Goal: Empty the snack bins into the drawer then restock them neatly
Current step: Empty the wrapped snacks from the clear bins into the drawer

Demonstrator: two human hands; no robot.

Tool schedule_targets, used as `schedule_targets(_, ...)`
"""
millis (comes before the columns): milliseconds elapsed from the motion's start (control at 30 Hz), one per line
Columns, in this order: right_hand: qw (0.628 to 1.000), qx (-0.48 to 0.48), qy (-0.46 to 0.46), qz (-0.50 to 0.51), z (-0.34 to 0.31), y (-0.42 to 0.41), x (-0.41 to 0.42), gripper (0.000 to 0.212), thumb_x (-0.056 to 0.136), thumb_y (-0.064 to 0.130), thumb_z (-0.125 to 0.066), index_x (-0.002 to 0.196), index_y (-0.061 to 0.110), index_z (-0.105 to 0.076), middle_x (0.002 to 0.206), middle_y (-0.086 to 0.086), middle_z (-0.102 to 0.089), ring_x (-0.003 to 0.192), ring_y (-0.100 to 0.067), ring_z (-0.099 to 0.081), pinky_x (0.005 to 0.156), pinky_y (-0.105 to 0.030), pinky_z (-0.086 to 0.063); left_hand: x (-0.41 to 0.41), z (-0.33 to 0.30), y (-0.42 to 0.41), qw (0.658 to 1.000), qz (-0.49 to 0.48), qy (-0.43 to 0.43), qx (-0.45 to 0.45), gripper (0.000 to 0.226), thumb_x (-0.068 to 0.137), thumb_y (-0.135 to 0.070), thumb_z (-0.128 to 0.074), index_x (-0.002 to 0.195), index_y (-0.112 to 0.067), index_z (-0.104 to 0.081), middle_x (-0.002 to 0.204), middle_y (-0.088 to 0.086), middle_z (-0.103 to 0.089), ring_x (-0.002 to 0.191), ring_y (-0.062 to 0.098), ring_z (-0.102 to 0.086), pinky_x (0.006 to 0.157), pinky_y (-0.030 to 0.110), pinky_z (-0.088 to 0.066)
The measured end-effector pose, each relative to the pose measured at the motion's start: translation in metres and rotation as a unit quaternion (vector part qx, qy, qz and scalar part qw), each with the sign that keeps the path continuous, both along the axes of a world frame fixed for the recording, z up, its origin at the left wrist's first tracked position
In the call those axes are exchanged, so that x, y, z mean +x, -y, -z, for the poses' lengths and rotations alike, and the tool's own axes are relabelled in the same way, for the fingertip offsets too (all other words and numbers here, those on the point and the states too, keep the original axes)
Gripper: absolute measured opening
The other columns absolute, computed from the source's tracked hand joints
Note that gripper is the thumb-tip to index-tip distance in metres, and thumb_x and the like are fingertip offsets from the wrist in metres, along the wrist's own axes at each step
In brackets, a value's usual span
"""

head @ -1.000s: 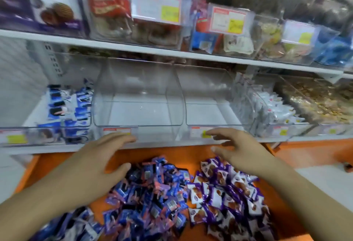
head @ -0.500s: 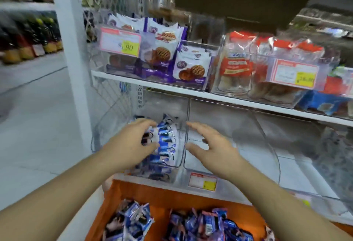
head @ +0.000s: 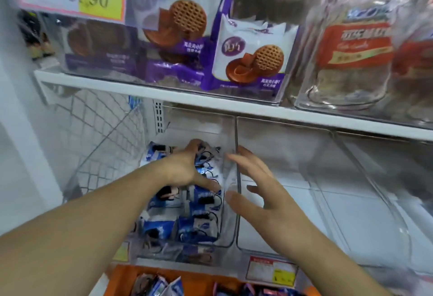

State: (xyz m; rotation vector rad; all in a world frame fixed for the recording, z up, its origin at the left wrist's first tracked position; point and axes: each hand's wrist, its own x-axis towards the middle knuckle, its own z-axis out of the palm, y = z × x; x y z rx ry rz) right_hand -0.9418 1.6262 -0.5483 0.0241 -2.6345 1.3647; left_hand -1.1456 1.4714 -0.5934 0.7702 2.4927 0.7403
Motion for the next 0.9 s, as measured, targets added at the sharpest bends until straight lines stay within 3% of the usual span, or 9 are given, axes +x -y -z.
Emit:
schedule_targets(133,1.0,0.0,-0.004,-0.002,0.0,0.001,0.0,0.06,0.085,0.064,-0.058,0.144,0.06,-0.045,0.156,0.044,-0.024,0.144,0.014,-0.029,0.119,-0.031,-0.037,0.0,0.004,0.003,0.999,0.001,-0.009,0.031,0.138,0.04,-0.073,-0.091,0.155,-0.037,-0.023,0.151,-0.006,-0.049,0.133,0.018,-0.051,0.111,0.04,-0.048)
schedule_targets(267,1.0,-0.006,0.001,0.001,0.0,0.004,0.001,0.058,0.087,0.061,-0.06,0.143,0.059,-0.046,0.154,0.044,-0.026,0.141,0.014,-0.035,0.116,-0.031,-0.04,0.006,0.003,0.007,0.995,0.025,-0.047,0.085,0.108,0.048,-0.072,-0.092,0.141,-0.052,-0.043,0.145,-0.021,-0.053,0.129,0.009,-0.054,0.109,0.038,-0.05)
schedule_targets(333,1.0,-0.004,0.002,0.002,0.0,0.004,0.001,0.054,0.095,0.05,-0.065,0.144,0.058,-0.046,0.155,0.043,-0.026,0.14,0.012,-0.037,0.115,-0.034,-0.041,0.011,-0.001,0.008,0.991,0.025,-0.064,0.111,0.094,0.058,-0.057,-0.096,0.138,-0.054,-0.046,0.142,-0.022,-0.055,0.124,0.007,-0.056,0.103,0.034,-0.053)
schedule_targets(467,1.0,0.005,0.005,0.002,0.0,0.004,0.003,0.053,0.1,0.036,-0.066,0.143,0.059,-0.046,0.149,0.05,-0.026,0.138,0.014,-0.037,0.113,-0.033,-0.043,0.019,-0.006,0.012,0.986,0.014,-0.093,0.134,0.085,0.069,-0.039,-0.095,0.139,-0.052,-0.049,0.138,-0.025,-0.054,0.118,0.005,-0.051,0.094,0.02,-0.041)
schedule_targets(633,1.0,0.009,0.009,0.008,0.002,0.003,0.004,0.052,0.099,0.04,-0.065,0.142,0.063,-0.044,0.148,0.053,-0.022,0.138,0.011,-0.04,0.112,-0.03,-0.043,0.021,-0.01,0.022,0.974,-0.032,-0.114,0.191,0.072,0.071,-0.031,-0.095,0.128,-0.052,-0.056,0.126,-0.025,-0.062,0.113,0.002,-0.059,0.085,0.011,-0.045)
schedule_targets(767,1.0,0.01,0.015,0.019,0.005,0.001,0.003,0.053,0.099,0.044,-0.065,0.143,0.063,-0.043,0.154,0.048,-0.019,0.132,0.009,-0.044,0.11,-0.031,-0.046,0.025,-0.026,0.035,0.945,-0.11,-0.139,0.277,0.053,0.08,-0.028,-0.089,0.121,-0.048,-0.062,0.112,-0.024,-0.066,0.1,-0.004,-0.064,0.074,0.004,-0.047)
schedule_targets(833,1.0,0.007,0.01,0.019,0.006,0.001,0.002,0.053,0.1,0.042,-0.065,0.144,0.062,-0.043,0.156,0.047,-0.019,0.134,0.013,-0.041,0.109,-0.027,-0.044,0.031,-0.035,0.043,0.942,-0.113,-0.15,0.278,0.046,0.083,-0.028,-0.086,0.12,-0.046,-0.065,0.109,-0.024,-0.067,0.097,0.001,-0.067,0.073,0.008,-0.051)
schedule_targets(900,1.0,0.001,0.01,0.018,0.007,0.002,0.003,0.054,0.099,0.041,-0.065,0.143,0.063,-0.044,0.155,0.048,-0.019,0.134,0.014,-0.04,0.107,-0.022,-0.042,0.04,-0.042,0.051,0.944,-0.107,-0.145,0.276,0.039,0.088,-0.023,-0.081,0.117,-0.046,-0.069,0.108,-0.023,-0.07,0.094,0.009,-0.07,0.076,0.026,-0.059)
